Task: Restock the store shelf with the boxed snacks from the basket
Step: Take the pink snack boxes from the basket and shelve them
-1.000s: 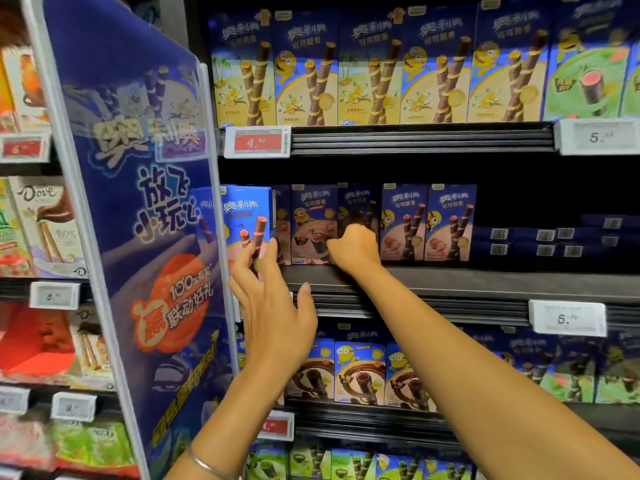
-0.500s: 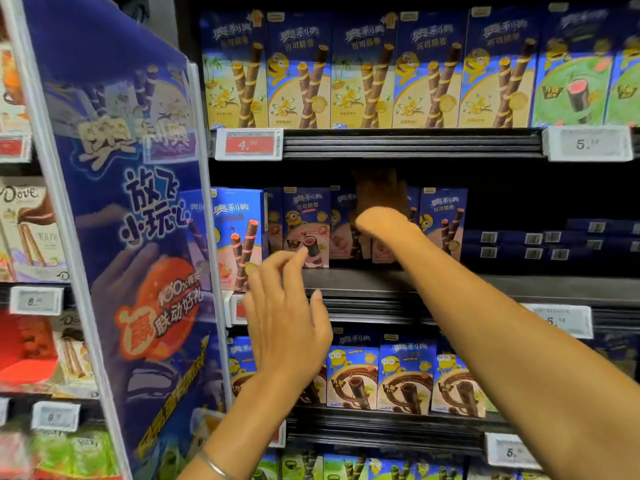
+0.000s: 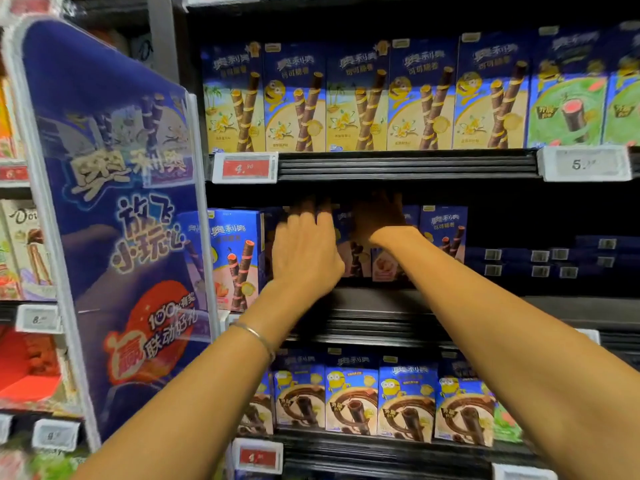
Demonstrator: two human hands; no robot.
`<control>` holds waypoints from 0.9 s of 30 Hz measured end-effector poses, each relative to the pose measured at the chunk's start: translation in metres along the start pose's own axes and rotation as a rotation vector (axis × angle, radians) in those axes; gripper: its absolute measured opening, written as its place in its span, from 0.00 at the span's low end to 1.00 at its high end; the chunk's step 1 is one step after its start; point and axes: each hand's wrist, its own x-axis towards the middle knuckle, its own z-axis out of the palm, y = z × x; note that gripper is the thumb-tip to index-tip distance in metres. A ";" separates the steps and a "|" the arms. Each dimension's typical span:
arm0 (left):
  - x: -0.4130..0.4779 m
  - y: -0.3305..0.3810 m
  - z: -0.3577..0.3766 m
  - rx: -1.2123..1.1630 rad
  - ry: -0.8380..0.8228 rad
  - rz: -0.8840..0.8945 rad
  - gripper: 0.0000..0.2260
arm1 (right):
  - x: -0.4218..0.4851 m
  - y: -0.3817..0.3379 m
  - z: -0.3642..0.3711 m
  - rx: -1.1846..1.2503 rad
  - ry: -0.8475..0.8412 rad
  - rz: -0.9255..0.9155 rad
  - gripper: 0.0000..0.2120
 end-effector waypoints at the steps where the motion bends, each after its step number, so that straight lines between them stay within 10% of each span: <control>1: 0.009 0.001 -0.004 0.004 -0.037 -0.017 0.15 | -0.001 0.000 -0.001 0.010 -0.001 0.008 0.37; 10: 0.049 -0.016 -0.008 0.057 -0.387 -0.069 0.11 | -0.009 0.010 0.000 0.079 0.122 0.017 0.30; 17: 0.054 -0.016 -0.003 0.105 -0.331 0.005 0.37 | -0.008 0.016 0.007 0.237 0.126 0.041 0.20; 27: 0.055 -0.018 0.005 0.119 -0.310 0.009 0.39 | -0.005 0.025 0.010 0.301 0.151 0.066 0.18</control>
